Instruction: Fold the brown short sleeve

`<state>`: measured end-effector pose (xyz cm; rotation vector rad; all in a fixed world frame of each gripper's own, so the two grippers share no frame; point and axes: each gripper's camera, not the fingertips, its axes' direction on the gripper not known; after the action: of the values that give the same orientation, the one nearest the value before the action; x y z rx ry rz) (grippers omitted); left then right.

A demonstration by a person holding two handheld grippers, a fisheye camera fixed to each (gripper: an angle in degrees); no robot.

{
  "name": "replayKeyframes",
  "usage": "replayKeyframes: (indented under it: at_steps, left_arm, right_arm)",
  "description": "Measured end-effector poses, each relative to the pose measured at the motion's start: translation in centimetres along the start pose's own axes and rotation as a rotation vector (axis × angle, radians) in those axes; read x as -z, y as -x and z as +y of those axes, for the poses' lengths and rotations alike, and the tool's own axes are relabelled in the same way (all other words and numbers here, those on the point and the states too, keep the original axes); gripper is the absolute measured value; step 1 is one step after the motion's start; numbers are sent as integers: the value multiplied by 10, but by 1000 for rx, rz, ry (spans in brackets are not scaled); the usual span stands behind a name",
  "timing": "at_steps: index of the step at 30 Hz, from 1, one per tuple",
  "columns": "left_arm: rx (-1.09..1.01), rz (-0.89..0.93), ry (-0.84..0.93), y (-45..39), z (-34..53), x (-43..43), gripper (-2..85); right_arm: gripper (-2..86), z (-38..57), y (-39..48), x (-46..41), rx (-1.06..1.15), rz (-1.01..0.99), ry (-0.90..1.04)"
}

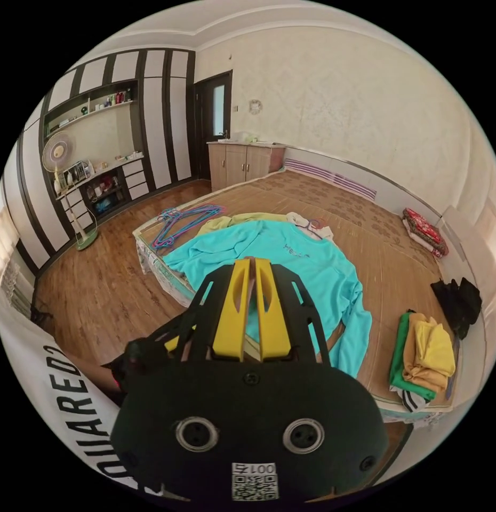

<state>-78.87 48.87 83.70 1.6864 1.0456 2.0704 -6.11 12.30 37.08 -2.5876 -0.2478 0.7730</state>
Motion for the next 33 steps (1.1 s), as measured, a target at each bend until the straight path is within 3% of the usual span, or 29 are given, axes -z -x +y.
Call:
replayKeyframes:
  at_steps: [4, 11, 17, 21, 25, 33]
  left_arm:
    - [-29, 92, 12, 12, -1, 19, 62]
    - [-361, 283, -149, 62, -46, 72, 52]
    - [-601, 180, -154, 66, -185, 46, 51]
    - [-742, -7, -233, 35, -233, 59, 51]
    - [-810, -35, -265, -1, -216, 51, 51]
    - [-970, -89, -89, -140, -76, -36, 51]
  right_arm:
    - [13, 19, -26, 12, -40, -8, -22]
    - [12, 60, -99, 39, -186, -80, -42]
    - [11, 15, -144, 11, 16, 131, -84]
    - [11, -7, -188, 26, -59, 112, -184]
    - [11, 19, -192, 37, -40, 86, -193]
    - [11, 175, -158, -26, -46, 15, 209]
